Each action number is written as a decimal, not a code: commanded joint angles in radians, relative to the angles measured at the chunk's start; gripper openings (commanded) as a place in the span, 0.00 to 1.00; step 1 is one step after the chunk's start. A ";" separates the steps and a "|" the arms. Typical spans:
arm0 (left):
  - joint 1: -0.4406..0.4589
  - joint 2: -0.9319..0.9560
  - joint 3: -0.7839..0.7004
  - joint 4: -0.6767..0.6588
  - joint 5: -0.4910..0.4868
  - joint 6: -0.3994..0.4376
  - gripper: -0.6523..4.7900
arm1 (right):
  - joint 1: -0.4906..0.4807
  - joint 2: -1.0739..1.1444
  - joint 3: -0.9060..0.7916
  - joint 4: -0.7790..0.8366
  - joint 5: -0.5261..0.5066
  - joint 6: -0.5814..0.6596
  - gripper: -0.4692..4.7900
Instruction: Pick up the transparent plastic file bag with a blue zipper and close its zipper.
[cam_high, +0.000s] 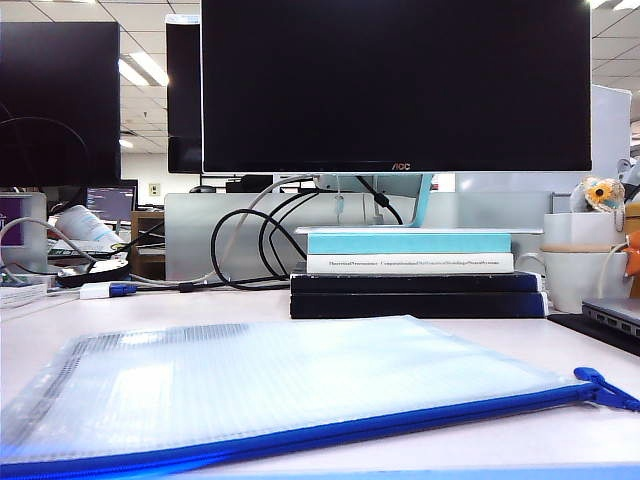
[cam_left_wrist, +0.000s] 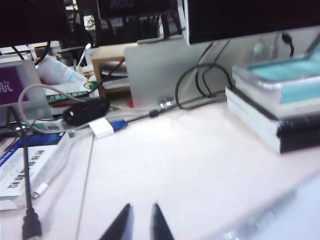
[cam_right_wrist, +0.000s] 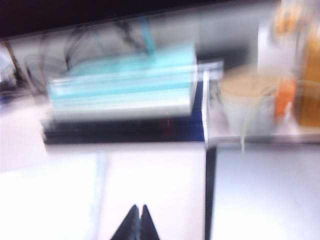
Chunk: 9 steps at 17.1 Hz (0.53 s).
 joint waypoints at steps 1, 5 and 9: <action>0.161 0.000 0.004 0.031 0.185 -0.060 0.21 | -0.035 -0.004 -0.001 0.064 -0.112 -0.037 0.09; 0.373 0.000 0.004 0.031 0.339 -0.144 0.11 | -0.129 -0.001 -0.001 0.058 -0.144 -0.038 0.09; 0.301 0.000 0.004 -0.164 0.167 -0.116 0.11 | -0.167 -0.001 -0.001 -0.022 -0.111 -0.038 0.09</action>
